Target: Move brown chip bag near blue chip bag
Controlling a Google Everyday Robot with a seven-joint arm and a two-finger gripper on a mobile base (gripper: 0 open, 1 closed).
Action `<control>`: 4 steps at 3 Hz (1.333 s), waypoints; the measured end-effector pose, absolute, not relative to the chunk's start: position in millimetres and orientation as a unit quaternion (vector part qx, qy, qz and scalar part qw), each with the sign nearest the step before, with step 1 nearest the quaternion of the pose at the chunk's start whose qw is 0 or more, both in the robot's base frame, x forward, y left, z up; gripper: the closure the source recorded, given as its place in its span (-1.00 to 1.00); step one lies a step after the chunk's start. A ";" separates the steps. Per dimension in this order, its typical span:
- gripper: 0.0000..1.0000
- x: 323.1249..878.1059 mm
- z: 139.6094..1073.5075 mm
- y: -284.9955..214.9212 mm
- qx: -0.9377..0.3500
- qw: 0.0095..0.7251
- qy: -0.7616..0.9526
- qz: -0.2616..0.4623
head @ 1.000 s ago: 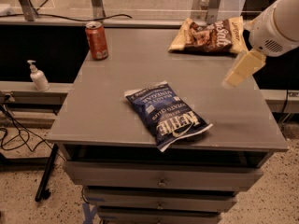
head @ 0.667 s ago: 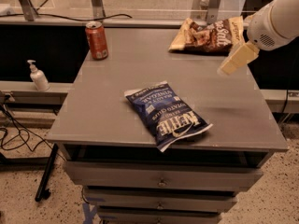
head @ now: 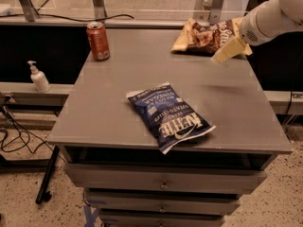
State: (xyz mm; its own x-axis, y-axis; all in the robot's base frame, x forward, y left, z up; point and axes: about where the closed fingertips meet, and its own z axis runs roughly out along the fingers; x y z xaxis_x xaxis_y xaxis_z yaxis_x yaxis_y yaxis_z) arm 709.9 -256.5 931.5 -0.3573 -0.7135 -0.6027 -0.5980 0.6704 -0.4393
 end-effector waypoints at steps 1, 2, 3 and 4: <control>-1.00 750.4 924.7 -265.3 -0.373 0.411 0.829 -0.070; -1.00 785.9 913.4 -272.3 -0.352 0.411 0.839 -0.063; -1.00 810.2 895.3 -274.7 -0.338 0.401 0.850 -0.051; -0.63 823.0 875.4 -272.9 -0.335 0.389 0.857 -0.039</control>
Offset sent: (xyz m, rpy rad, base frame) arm 0.1235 -0.0319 -0.0228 0.0979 0.0054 -0.1353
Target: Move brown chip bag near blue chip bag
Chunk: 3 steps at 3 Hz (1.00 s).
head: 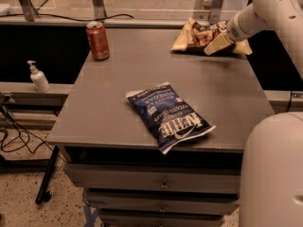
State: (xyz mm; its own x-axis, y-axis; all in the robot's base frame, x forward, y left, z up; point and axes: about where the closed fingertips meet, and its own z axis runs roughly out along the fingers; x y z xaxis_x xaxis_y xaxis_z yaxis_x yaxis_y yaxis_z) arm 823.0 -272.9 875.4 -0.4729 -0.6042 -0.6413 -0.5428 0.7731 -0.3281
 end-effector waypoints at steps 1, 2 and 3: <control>-0.16 828.3 867.6 -273.0 -0.335 0.385 0.859 -0.034; 0.31 827.6 883.0 -275.1 -0.344 0.398 0.850 -0.039; 0.77 821.9 903.6 -271.7 -0.357 0.414 0.836 -0.043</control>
Offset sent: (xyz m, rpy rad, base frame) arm 0.0019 -0.0101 0.0371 -0.0146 -0.0742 0.0389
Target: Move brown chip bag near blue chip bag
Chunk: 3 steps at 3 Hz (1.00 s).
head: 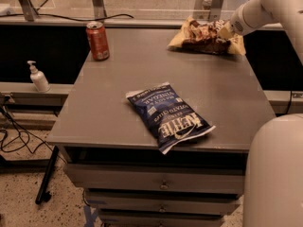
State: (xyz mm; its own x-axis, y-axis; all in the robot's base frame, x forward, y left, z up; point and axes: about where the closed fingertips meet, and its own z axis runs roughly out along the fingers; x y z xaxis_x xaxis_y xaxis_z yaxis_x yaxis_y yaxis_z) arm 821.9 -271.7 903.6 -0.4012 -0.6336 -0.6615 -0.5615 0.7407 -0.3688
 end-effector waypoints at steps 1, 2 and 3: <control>1.00 813.4 913.7 -263.0 -0.372 0.421 0.826 -0.041; 1.00 802.6 919.6 -254.4 -0.383 0.426 0.819 -0.034; 1.00 787.2 926.9 -246.6 -0.393 0.433 0.811 -0.017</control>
Offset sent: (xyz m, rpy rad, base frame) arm -0.0399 0.0248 0.0278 0.0098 -0.0445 0.0919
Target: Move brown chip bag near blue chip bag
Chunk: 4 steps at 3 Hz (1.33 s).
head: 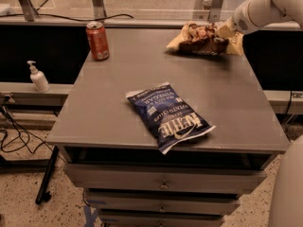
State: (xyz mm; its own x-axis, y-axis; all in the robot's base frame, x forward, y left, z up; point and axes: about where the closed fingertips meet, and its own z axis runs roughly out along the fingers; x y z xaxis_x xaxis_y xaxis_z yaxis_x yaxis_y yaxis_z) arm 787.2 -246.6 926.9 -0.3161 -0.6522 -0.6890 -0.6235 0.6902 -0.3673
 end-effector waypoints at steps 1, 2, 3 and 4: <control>1.00 768.1 933.5 -231.0 -0.412 0.440 0.798 0.020; 1.00 745.0 940.5 -196.4 -0.447 0.446 0.772 0.076; 1.00 716.7 947.2 -152.9 -0.492 0.449 0.732 0.145; 1.00 682.1 953.2 -111.4 -0.551 0.443 0.674 0.214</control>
Offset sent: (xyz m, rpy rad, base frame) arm -0.0788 0.0917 0.0308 0.2027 0.0228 0.3723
